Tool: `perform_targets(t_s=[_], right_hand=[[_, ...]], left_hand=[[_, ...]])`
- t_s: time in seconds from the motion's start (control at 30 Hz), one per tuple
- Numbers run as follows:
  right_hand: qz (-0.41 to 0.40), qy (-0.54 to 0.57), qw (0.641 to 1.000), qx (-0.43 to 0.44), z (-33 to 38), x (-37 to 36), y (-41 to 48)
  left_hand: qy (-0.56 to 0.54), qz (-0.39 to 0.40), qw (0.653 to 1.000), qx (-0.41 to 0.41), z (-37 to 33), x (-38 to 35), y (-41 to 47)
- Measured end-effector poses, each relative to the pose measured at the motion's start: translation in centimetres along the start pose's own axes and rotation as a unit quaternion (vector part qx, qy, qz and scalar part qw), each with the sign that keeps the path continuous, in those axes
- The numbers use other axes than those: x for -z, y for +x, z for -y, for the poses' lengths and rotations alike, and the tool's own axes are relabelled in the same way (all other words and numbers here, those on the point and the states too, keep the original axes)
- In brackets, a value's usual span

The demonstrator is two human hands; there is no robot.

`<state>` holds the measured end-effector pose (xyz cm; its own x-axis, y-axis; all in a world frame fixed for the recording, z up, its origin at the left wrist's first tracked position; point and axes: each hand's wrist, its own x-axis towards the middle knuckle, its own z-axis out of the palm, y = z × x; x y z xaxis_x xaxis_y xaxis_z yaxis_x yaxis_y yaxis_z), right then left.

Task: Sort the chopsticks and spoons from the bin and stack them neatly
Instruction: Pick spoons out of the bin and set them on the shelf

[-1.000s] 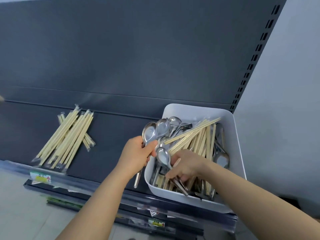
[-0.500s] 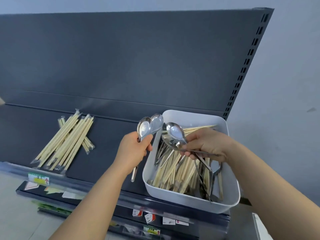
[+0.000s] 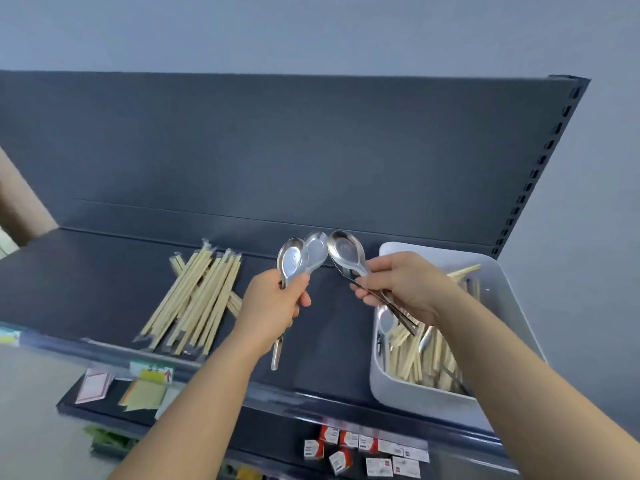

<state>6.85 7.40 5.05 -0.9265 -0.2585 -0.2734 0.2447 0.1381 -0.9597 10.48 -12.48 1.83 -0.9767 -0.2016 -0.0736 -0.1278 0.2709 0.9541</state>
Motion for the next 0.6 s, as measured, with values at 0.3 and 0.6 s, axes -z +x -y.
perform_targets(t_s=[0.3,0.6], right_hand=[[0.046,0.009,0.999,0.0,1.5,-20.5,5.2],[0.055,-0.037,0.997,-0.039,0.6,-35.3,13.0]], left_hand=[[0.068,-0.091,0.993,0.039,5.7,18.6,-0.8],[0.006,-0.144,0.979,0.142,13.5,31.8,3.4]])
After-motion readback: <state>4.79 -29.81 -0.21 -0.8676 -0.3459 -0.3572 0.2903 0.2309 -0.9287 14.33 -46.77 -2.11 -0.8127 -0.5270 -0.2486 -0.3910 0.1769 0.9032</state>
